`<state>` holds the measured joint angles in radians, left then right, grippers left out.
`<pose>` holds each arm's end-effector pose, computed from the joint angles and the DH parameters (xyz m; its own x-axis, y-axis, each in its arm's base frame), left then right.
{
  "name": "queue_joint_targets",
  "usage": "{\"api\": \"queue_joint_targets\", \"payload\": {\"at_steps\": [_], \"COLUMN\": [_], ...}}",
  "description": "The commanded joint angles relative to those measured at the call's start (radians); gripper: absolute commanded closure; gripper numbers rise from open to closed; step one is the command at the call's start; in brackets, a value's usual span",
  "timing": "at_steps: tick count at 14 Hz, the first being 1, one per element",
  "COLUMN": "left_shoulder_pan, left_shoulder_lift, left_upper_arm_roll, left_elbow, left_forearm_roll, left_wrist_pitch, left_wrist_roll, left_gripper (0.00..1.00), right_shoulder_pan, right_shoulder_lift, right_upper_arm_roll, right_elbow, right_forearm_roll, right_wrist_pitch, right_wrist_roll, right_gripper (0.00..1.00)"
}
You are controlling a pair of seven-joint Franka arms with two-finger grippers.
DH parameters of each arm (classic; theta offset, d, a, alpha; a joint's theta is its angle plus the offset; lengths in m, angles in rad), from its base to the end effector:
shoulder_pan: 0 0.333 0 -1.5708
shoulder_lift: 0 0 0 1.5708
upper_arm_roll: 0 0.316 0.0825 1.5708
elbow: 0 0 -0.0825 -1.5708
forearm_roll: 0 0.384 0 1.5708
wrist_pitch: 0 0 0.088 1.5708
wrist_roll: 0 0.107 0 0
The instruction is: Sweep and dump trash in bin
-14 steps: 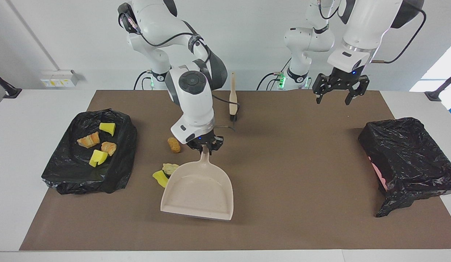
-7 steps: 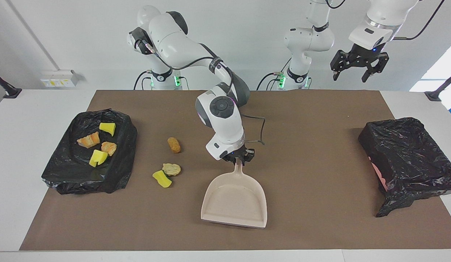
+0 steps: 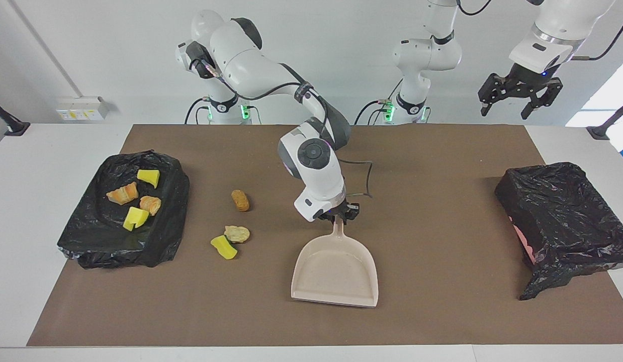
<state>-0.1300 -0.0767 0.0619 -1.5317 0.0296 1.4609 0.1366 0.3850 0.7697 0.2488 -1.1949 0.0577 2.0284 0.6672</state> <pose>0.5178 -0.0303 0.6742 0.9798 -0.2002 0.0024 -0.2001 -0.9795 -0.0252 0.6408 0.4087 0.3426 0.9892 -0.1223 -0.0811 -0.1375 -0.9655 -0.2211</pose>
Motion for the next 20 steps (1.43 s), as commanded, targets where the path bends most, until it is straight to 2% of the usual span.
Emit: {"api": "queue_joint_targets", "payload": {"at_steps": [1, 3, 4, 5, 8, 10, 12, 15, 17, 20], "left_shoulder_pan": [0.018, 0.018, 0.018, 0.019, 0.032, 0.033, 0.035, 0.033, 0.033, 0.020], "left_shoulder_lift": [0.043, 0.051, 0.058, 0.070, 0.071, 0.043, 0.040, 0.034, 0.035, 0.061], "left_upper_arm_roll": [-0.008, -0.008, -0.008, -0.008, -0.011, -0.016, -0.016, -0.017, -0.017, -0.024], "left_elbow": [0.061, 0.070, 0.073, 0.088, 0.094, 0.072, 0.064, 0.058, 0.055, 0.064], "left_forearm_roll": [-0.013, -0.013, -0.014, -0.031, -0.053, -0.053, -0.050, -0.047, -0.045, -0.050], "left_wrist_pitch": [-0.017, -0.014, -0.016, -0.019, -0.013, -0.011, -0.022, -0.024, 0.009, 0.044], "left_wrist_roll": [0.021, 0.026, 0.038, 0.041, 0.041, 0.040, 0.026, -0.015, -0.049, -0.041], "left_gripper": [0.00, 0.00, 0.00, 0.00, 0.00, 0.00, 0.00, 0.00, 0.00, 0.00], "right_shoulder_pan": [-0.006, -0.008, -0.003, 0.000, -0.035, -0.078, -0.072, -0.072, -0.064, -0.009], "right_shoulder_lift": [-0.016, -0.027, -0.035, -0.056, -0.104, -0.134, -0.194, -0.408, -0.562, -0.712], "right_upper_arm_roll": [0.007, 0.007, 0.006, 0.003, 0.004, 0.006, 0.006, 0.007, 0.007, 0.009], "right_elbow": [-0.054, -0.071, -0.074, -0.084, -0.087, -0.091, -0.116, -0.329, -0.505, -0.736], "right_forearm_roll": [0.021, 0.017, -0.004, -0.021, -0.044, -0.050, -0.047, -0.027, 0.060, 0.119], "right_wrist_pitch": [0.055, 0.053, 0.041, 0.041, 0.015, -0.054, -0.160, -0.217, -0.224, -0.205], "right_wrist_roll": [-0.003, -0.009, -0.009, -0.011, -0.066, -0.095, -0.127, -0.101, -0.095, -0.060], "right_gripper": [0.64, 0.48, 0.18, 0.00, 0.00, 0.00, 0.00, 0.00, 0.00, 0.00]}}
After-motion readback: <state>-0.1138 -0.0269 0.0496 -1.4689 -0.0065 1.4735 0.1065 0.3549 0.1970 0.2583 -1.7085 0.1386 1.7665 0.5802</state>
